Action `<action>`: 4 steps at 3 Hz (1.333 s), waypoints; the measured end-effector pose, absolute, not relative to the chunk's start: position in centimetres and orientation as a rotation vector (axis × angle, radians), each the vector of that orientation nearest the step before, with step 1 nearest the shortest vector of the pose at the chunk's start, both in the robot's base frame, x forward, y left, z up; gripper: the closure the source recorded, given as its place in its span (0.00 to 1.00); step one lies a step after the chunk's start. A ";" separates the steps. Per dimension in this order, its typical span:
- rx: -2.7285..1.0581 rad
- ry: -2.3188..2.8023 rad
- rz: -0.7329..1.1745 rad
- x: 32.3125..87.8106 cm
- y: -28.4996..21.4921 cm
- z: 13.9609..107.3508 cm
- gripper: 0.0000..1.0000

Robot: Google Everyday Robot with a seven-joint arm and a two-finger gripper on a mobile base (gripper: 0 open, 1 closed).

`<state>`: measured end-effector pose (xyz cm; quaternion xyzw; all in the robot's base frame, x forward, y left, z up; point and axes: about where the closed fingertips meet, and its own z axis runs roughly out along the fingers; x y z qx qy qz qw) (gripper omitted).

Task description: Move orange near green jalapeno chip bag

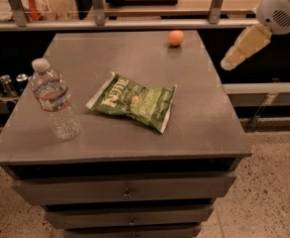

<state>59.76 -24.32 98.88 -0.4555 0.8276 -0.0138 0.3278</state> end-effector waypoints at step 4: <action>-0.844 2.087 -0.006 68.5 -23.2 99.3 0.00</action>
Offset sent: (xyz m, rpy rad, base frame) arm 0.0475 0.0005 0.0060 0.0583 -0.0985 -0.1391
